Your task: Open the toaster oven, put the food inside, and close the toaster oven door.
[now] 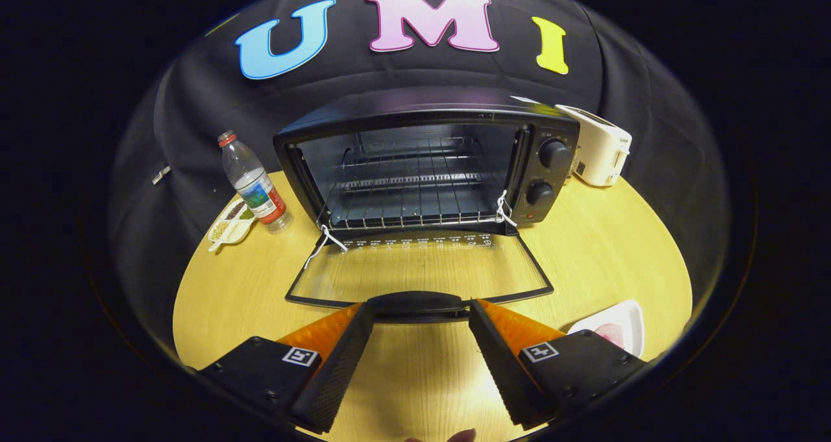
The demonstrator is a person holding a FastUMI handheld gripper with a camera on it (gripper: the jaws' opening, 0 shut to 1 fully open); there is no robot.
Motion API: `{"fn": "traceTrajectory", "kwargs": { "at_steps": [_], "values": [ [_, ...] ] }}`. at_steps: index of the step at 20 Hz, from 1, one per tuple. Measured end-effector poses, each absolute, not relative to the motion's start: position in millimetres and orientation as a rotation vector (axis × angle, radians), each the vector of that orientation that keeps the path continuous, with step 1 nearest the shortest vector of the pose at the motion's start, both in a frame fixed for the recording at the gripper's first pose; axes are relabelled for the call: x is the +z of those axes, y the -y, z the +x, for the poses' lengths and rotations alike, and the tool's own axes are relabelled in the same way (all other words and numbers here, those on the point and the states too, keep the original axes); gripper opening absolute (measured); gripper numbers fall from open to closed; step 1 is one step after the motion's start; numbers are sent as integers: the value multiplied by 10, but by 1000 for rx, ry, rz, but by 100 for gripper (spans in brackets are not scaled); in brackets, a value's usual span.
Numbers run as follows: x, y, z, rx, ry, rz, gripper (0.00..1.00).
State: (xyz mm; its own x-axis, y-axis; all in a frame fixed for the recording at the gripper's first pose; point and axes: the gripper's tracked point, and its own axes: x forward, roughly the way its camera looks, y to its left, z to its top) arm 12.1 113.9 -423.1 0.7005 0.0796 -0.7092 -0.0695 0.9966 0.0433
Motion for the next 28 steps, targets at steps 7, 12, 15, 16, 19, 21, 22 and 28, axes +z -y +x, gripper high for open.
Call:
{"fn": "traceTrajectory", "kwargs": {
  "at_steps": [7, 12, 15, 16, 19, 21, 22, 28],
  "values": [
    [-3987, -1025, -228, 190, -860, 48, 98],
    [-3727, -194, -449, 185, -1018, 79, 97],
    [-3753, 488, -498, 141, -1128, 58, 99],
    [-3784, 697, -499, 131, -1158, 59, 99],
    [-3945, 1253, -524, 94, -1242, 69, 99],
    [-4125, 1536, -566, 100, -1298, 50, 99],
    [-4227, 1668, -580, 102, -1322, 28, 99],
    [-4767, 1940, -612, 98, -1450, 67, 95]
  ]
}}
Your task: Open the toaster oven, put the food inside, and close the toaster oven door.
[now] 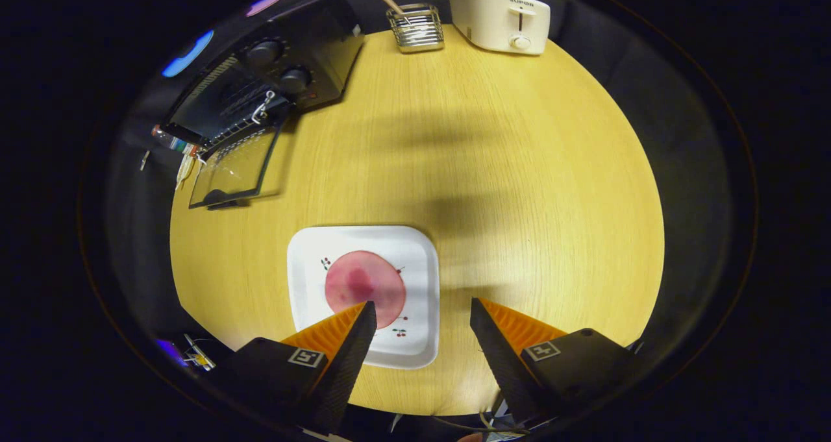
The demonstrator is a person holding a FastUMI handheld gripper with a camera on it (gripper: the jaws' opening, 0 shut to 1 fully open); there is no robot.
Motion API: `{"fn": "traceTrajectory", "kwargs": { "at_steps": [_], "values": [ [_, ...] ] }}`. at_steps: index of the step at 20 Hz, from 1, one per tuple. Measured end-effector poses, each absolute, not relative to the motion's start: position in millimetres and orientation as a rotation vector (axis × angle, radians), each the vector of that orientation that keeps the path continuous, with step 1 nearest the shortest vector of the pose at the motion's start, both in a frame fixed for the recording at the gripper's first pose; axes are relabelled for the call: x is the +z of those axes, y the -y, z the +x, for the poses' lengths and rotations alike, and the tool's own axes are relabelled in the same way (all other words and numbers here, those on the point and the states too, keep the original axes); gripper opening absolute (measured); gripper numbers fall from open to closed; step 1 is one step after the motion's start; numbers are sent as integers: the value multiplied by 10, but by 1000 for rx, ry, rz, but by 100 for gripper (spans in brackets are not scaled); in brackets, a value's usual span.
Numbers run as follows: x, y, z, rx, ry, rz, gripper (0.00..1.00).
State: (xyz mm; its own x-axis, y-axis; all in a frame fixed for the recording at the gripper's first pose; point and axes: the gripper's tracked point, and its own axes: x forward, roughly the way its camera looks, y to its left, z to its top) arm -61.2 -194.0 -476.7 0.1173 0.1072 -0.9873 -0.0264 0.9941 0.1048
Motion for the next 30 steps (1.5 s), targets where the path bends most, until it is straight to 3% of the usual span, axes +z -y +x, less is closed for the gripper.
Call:
{"fn": "traceTrajectory", "kwargs": {
  "at_steps": [2, 7, 8, 9, 14, 23, 30],
  "values": [
    [-4858, 1967, -640, 112, -1488, 45, 88],
    [-4883, 1976, -580, 115, -1499, 92, 13],
    [-4943, 1943, -613, 183, -1507, 122, 14],
    [-4869, 1965, -604, 227, -1508, 142, 7],
    [-4728, 1935, -611, 221, -1471, 442, 5],
    [-4113, 1861, -733, 32, -1274, 883, 5],
    [-3850, 845, -631, -148, -1097, 1162, 5]
  ]
}}
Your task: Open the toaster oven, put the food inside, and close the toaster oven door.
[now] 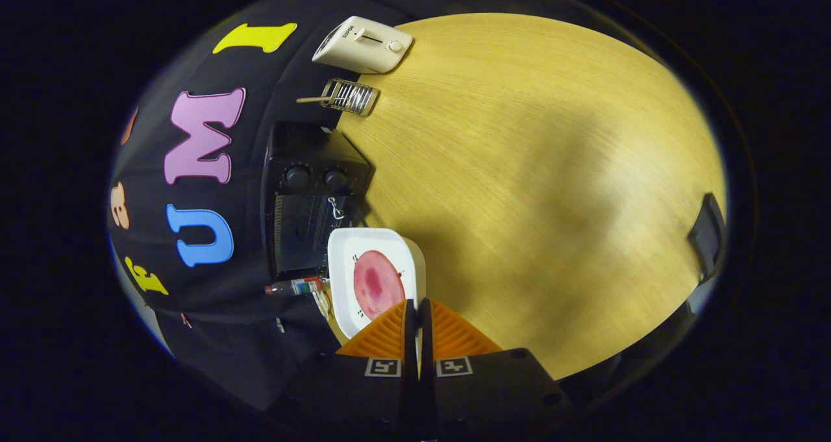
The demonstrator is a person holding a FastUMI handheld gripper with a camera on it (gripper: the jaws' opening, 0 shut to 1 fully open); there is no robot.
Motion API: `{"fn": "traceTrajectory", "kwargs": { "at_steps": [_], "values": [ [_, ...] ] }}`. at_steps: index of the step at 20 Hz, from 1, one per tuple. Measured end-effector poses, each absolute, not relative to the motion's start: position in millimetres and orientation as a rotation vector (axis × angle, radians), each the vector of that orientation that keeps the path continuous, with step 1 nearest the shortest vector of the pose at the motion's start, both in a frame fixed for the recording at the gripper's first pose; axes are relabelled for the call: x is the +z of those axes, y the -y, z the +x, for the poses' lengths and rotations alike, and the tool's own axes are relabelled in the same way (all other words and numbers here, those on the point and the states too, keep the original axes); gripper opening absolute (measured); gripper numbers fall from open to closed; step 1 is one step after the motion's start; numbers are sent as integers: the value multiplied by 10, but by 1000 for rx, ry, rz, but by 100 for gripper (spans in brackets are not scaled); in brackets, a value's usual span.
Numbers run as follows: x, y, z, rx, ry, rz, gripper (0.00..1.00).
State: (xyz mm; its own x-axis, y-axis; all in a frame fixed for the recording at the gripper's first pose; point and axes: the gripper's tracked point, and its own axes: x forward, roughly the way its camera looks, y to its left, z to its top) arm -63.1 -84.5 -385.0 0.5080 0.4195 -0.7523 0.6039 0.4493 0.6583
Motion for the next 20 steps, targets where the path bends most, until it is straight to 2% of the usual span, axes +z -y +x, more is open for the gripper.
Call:
{"fn": "traceTrajectory", "kwargs": {
  "at_steps": [8, 20],
  "values": [
    [-3991, -359, -40, -337, -954, 1317, 5],
    [-4256, -972, 1244, -563, -729, 1451, 5]
  ]
}}
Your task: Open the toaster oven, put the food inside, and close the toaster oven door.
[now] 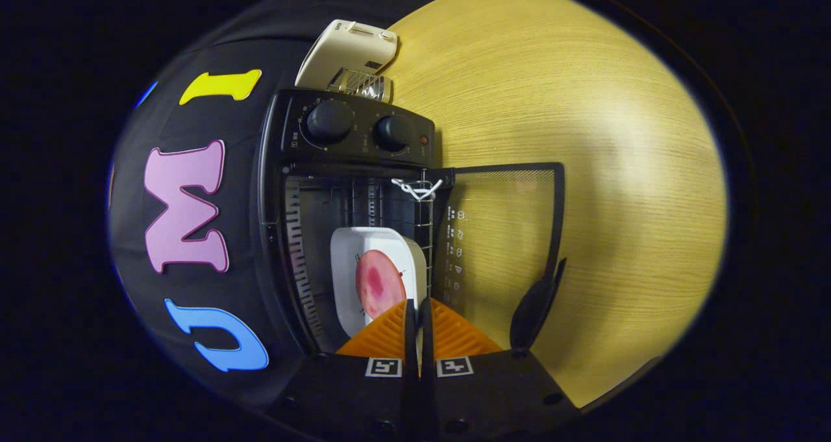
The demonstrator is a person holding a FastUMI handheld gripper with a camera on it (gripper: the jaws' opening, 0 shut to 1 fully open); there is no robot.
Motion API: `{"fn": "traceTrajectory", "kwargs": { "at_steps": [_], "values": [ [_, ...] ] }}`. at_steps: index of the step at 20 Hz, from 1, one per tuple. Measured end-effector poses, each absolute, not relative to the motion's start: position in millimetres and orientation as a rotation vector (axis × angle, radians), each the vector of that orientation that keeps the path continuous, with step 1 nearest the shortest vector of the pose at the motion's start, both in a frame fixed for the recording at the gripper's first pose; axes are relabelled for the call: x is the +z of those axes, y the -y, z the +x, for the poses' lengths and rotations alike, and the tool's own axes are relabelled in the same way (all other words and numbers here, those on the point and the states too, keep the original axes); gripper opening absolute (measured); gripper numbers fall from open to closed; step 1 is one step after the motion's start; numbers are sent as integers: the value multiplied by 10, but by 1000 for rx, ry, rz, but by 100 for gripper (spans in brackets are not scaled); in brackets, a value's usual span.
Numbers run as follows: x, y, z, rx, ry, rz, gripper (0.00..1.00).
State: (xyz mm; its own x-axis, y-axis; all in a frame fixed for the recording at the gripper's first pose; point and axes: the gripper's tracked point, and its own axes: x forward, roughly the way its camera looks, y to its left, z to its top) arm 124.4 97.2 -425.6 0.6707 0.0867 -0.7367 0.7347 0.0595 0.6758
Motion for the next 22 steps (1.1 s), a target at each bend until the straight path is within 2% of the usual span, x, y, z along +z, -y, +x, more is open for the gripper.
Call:
{"fn": "traceTrajectory", "kwargs": {
  "at_steps": [10, 16, 19, 21, 22],
  "values": [
    [-4419, -1023, 1745, -613, -651, 1491, 5],
    [-4383, -1177, 1818, -502, -646, 1561, 12],
    [-4205, -1275, 1730, -419, -632, 1556, 52],
    [-4139, -1343, 1604, -388, -673, 1520, 91],
    [-4103, -1305, 1523, -378, -686, 1478, 97]
  ]
}}
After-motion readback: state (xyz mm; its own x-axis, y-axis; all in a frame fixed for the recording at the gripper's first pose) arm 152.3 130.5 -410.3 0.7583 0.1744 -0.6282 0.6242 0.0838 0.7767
